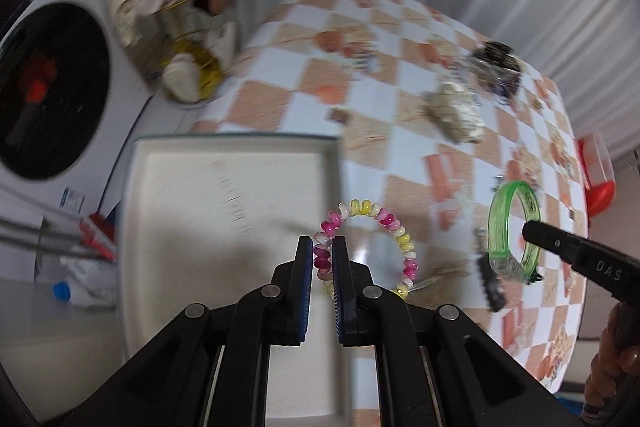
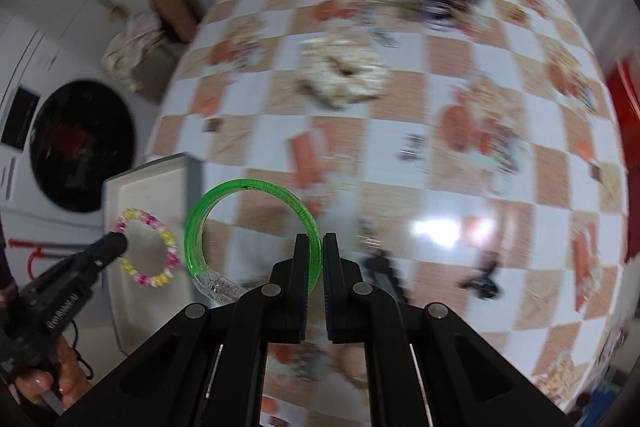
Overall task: Organize jewelry
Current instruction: 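Carry the green bangle with the right tool while the left tool carries the beaded bracelet over the tray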
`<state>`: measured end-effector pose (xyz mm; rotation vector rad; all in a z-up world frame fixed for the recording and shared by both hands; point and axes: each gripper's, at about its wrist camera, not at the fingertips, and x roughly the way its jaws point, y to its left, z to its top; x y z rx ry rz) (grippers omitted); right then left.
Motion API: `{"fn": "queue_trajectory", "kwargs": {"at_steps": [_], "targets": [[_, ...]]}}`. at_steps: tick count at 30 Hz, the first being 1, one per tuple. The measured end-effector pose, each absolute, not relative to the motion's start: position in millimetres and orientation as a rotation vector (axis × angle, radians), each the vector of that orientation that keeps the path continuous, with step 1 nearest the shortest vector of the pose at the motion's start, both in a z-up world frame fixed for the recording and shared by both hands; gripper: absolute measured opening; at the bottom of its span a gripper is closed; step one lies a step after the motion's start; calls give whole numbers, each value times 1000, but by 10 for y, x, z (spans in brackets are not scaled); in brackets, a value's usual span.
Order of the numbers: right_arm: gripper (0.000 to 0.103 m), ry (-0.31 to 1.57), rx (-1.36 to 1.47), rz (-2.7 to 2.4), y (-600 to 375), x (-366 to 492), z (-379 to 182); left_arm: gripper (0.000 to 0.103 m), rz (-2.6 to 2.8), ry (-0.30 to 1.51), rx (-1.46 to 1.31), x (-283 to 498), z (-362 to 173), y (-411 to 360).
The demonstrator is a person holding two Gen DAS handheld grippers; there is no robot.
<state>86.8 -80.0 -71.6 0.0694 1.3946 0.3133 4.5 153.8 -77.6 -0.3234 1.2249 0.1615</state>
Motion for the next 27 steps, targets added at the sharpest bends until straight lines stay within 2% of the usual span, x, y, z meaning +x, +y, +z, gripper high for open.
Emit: {"fn": "queue_trajectory", "kwargs": {"at_steps": [13,27], "targets": [[7,1410,-66,540,655,886,-969,15,327,1248,-389,-306,-1180,2247],[7,1460,-135,527,1078,1000,-1394,15,355,1260,-387,-289,-1460,2382]]}}
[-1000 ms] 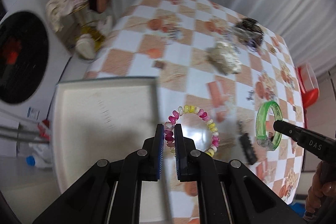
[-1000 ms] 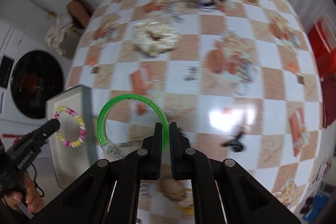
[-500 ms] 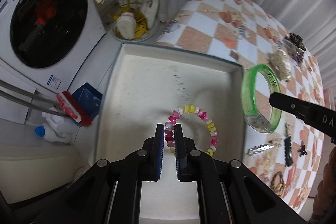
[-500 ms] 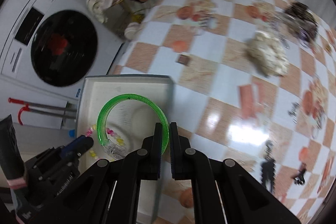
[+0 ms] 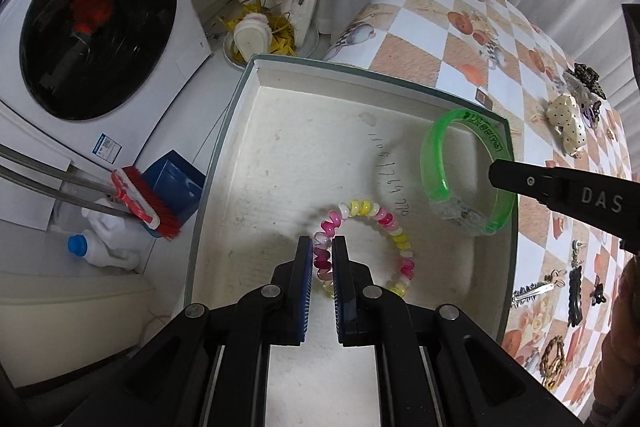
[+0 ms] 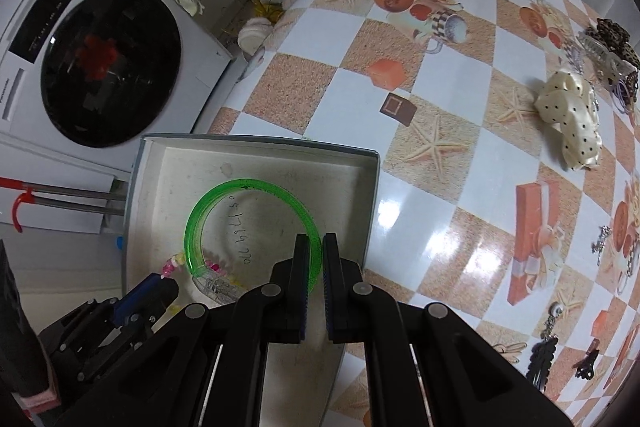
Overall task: Organize jewelry
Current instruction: 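Carry the green bangle with the right tool while the left tool carries the beaded bracelet over the tray, then open the right tool to drop the bangle while the left tool releases the bracelet into the tray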
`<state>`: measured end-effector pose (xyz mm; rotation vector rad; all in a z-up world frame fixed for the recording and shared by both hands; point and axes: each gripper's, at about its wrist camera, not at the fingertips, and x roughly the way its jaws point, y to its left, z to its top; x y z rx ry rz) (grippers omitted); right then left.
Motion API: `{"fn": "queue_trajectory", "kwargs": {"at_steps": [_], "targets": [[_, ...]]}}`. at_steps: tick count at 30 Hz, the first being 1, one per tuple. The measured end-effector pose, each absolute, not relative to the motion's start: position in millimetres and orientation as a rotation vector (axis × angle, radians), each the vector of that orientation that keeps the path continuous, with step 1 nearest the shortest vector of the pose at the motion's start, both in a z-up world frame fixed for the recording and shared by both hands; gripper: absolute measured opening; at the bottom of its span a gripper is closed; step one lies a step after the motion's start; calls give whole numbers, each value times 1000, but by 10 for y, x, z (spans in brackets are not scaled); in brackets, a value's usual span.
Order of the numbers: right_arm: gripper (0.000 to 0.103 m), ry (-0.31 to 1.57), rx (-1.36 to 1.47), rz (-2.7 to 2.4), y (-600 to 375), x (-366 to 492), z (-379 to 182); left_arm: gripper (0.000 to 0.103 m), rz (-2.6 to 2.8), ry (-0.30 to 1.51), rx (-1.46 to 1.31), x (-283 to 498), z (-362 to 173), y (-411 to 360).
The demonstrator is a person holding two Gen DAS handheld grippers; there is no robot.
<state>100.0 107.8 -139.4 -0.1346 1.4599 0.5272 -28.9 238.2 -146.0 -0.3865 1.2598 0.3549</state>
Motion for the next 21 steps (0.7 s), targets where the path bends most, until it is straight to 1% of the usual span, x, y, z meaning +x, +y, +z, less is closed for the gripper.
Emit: {"fn": "queue_trajectory", "kwargs": {"at_steps": [18,21], "targets": [[7,1499,-202,497,1257,1092,-1740,15,383,1296,-311,-269,-1600,2323],[9,1499,-206,499,1283,1093,-1759,15,399,1315,-289,-267,-1627,2320]]}}
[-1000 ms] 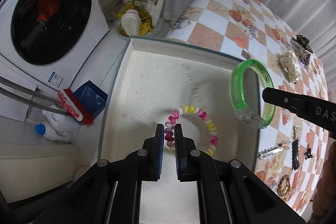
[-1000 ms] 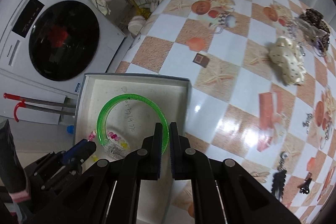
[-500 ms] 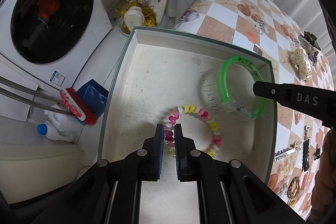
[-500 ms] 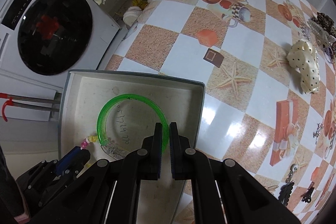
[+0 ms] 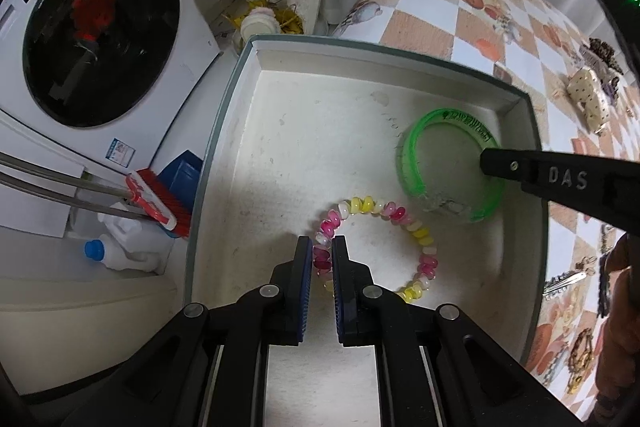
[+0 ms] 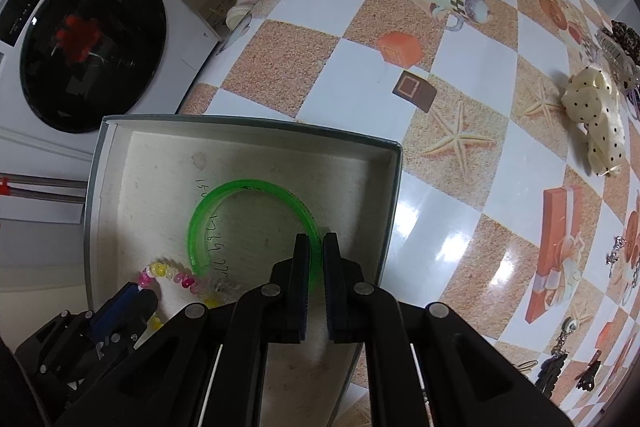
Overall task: Organize jewelry
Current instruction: 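Open the right tool to drop the bangle while the left tool releases the bracelet into the tray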
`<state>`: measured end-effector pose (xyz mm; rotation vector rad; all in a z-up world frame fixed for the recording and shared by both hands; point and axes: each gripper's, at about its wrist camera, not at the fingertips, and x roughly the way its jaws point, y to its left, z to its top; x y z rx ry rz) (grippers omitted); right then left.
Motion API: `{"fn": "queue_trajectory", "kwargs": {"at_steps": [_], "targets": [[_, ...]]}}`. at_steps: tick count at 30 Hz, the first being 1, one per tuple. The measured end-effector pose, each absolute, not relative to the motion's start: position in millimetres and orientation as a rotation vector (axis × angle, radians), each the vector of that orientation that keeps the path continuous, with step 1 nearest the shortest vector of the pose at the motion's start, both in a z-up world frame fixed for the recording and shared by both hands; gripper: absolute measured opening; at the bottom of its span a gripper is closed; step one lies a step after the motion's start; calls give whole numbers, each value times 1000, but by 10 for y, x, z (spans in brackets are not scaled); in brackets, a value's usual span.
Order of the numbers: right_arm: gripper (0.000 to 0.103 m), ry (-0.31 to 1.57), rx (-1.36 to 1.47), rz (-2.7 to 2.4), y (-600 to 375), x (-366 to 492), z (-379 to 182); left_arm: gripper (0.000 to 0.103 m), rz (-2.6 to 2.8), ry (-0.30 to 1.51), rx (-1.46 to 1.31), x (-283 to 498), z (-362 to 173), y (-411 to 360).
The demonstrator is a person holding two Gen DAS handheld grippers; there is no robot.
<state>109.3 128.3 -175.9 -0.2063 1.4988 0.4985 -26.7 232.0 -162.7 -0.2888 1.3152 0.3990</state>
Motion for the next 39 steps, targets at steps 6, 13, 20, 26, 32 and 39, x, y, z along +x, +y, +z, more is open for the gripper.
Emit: {"fn": "queue_trajectory", "kwargs": {"at_steps": [6,13,20,26,32,39], "targets": [[19,1517,-190,517,1320,1128,-1776,15,422,1334,-263,-257,-1616,2319],[47,1468,-94,560,1221,1173,-1483,94,429,1326,-250,-226,-1548,2291],[57,1439,3,515,842,1160,-1184,103,425,1293,-209,-220,-1411,2196],[74,1458,65,433,330,1037,-1115,103,377,1295,-141,-156,-1258,1955],[85,1472,147,323,-333,870,-1083,103,291,1301,-109,-29,-1150,1635],[85,1470,230,160,-1188,736,-1010,103,154,1311,-69,165,-1073,1135]]}}
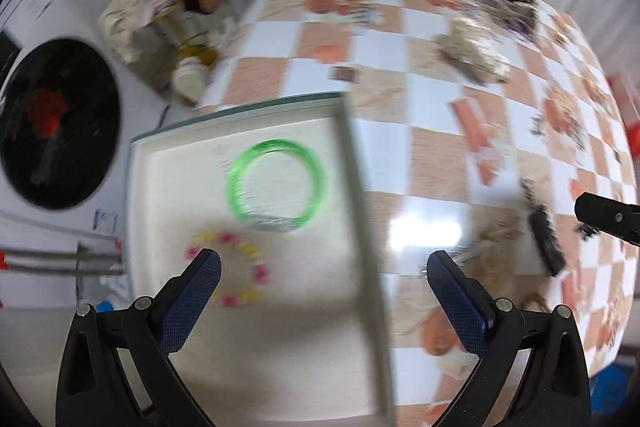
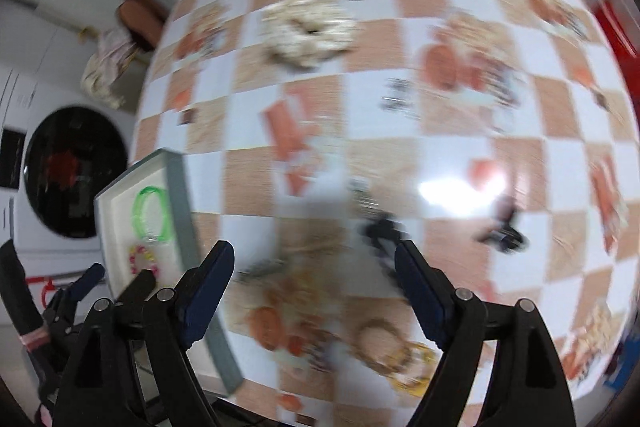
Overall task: Organize jewelry
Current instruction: 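Open the right tool to drop the bangle while the left tool releases the bracelet into the tray, then grasp the silver spiky hair clip with the left tool while the right tool grasps the black claw clip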
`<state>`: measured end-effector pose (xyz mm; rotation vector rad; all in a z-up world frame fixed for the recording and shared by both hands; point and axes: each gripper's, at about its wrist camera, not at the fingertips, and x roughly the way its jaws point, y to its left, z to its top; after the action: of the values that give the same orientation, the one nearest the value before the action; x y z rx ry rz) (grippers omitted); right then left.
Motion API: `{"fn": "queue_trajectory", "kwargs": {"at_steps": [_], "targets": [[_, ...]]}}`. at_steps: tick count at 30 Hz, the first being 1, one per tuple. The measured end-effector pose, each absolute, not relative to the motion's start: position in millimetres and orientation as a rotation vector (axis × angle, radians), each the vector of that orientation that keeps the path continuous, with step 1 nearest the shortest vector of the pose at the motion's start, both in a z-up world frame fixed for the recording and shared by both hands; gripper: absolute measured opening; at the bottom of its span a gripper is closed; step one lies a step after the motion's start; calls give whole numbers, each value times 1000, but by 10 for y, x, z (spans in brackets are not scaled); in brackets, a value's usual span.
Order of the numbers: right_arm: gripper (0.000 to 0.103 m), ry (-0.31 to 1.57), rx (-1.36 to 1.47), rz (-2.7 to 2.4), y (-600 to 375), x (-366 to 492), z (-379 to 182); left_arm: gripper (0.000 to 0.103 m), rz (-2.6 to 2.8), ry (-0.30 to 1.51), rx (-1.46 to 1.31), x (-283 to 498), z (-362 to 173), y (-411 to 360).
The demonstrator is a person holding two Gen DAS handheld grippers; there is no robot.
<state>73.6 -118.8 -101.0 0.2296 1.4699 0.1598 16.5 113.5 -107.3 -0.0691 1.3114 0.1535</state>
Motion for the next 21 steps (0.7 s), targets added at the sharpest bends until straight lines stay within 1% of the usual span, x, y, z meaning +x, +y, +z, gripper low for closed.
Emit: {"fn": "queue_trajectory", "kwargs": {"at_steps": [9,18,19,20,21], "targets": [[85,1495,304,-28,-2057,557,-1116,103,-1,1322,32,369,-1129,521],[85,1518,325,-74,-2398,506,-1254,103,-124,1335,210,375,-1345,185],[85,1523,326,-77,-2419,512,-1282,101,-137,1337,229,377,-1373,151],[85,1526,325,-78,-2430,516,-1302,93,-141,1343,244,380,-1403,127],[85,1532,325,-79,-2442,523,-1326,93,-147,1356,254,387,-1440,107]]}}
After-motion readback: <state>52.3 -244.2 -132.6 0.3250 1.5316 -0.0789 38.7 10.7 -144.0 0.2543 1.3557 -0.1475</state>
